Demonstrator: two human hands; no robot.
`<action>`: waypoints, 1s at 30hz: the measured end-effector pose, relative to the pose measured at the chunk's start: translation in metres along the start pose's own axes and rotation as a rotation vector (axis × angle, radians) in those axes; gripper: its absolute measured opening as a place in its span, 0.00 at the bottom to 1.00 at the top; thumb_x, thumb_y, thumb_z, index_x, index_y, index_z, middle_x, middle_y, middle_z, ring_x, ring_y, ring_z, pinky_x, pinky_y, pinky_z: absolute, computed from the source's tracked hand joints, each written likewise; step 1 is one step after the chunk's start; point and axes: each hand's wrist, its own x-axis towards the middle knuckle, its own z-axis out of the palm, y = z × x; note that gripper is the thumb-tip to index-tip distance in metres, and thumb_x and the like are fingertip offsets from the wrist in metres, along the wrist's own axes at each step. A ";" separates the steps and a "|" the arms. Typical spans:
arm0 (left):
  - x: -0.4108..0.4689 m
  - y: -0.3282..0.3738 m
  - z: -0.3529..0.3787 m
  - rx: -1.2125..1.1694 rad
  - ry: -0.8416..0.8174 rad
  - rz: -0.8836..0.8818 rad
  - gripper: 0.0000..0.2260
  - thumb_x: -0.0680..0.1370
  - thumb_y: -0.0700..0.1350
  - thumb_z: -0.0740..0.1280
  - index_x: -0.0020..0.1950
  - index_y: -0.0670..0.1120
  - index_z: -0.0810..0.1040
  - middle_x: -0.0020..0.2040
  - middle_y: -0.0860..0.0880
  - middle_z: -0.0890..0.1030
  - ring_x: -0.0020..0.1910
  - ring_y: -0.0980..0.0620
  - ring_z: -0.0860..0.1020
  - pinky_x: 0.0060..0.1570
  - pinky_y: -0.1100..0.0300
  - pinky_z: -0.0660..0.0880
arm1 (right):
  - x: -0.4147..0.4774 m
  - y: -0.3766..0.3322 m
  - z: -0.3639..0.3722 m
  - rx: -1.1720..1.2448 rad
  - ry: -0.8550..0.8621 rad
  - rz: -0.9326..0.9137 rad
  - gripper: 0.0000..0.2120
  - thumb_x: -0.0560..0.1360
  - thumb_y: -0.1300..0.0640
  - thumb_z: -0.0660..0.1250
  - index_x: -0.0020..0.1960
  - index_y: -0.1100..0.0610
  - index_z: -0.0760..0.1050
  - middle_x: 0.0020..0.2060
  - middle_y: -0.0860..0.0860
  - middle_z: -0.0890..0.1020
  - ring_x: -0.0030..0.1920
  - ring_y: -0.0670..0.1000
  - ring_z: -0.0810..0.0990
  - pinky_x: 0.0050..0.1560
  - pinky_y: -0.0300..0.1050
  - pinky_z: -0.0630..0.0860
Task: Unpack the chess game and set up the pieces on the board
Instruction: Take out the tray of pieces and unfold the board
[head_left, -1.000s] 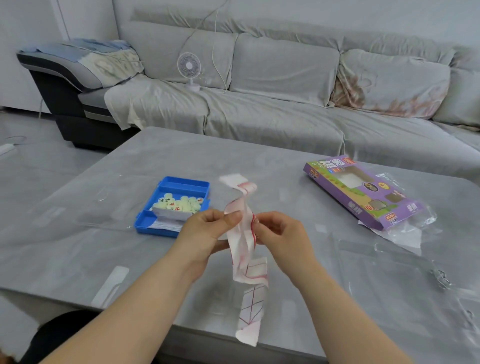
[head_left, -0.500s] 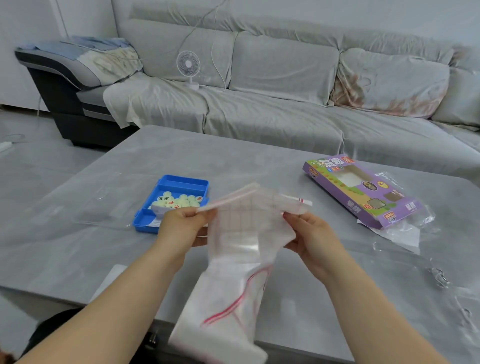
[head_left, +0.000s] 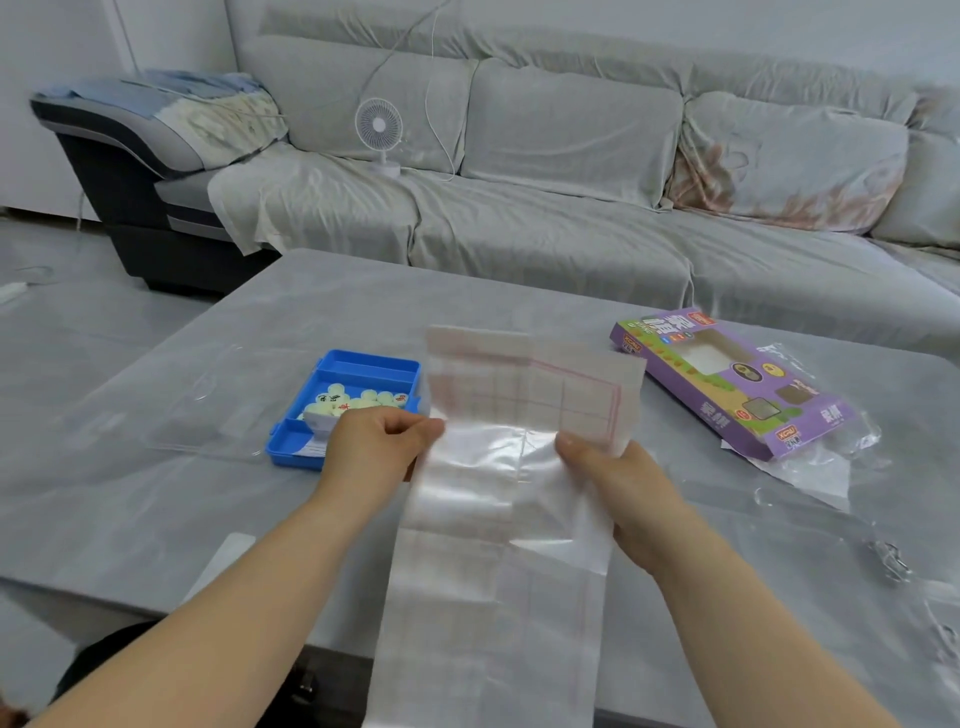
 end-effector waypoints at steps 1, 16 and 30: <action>0.002 -0.001 0.000 0.004 0.004 -0.011 0.11 0.73 0.41 0.69 0.30 0.48 0.76 0.23 0.54 0.75 0.25 0.58 0.72 0.23 0.76 0.68 | -0.001 -0.001 -0.001 0.036 -0.022 0.001 0.08 0.76 0.60 0.62 0.38 0.53 0.74 0.35 0.48 0.79 0.38 0.48 0.78 0.46 0.45 0.74; 0.002 0.004 0.006 -0.113 -0.283 -0.313 0.13 0.78 0.55 0.57 0.37 0.51 0.72 0.40 0.54 0.75 0.53 0.49 0.73 0.63 0.53 0.66 | 0.009 0.002 -0.006 0.052 0.098 0.061 0.06 0.76 0.63 0.61 0.42 0.55 0.74 0.38 0.50 0.77 0.46 0.54 0.76 0.58 0.50 0.71; -0.003 -0.005 0.010 0.043 -0.051 -0.100 0.10 0.68 0.42 0.74 0.34 0.48 0.73 0.33 0.53 0.74 0.32 0.60 0.70 0.25 0.79 0.65 | 0.012 0.004 -0.008 0.044 0.095 0.101 0.08 0.77 0.61 0.60 0.40 0.55 0.72 0.38 0.52 0.78 0.37 0.51 0.77 0.37 0.41 0.73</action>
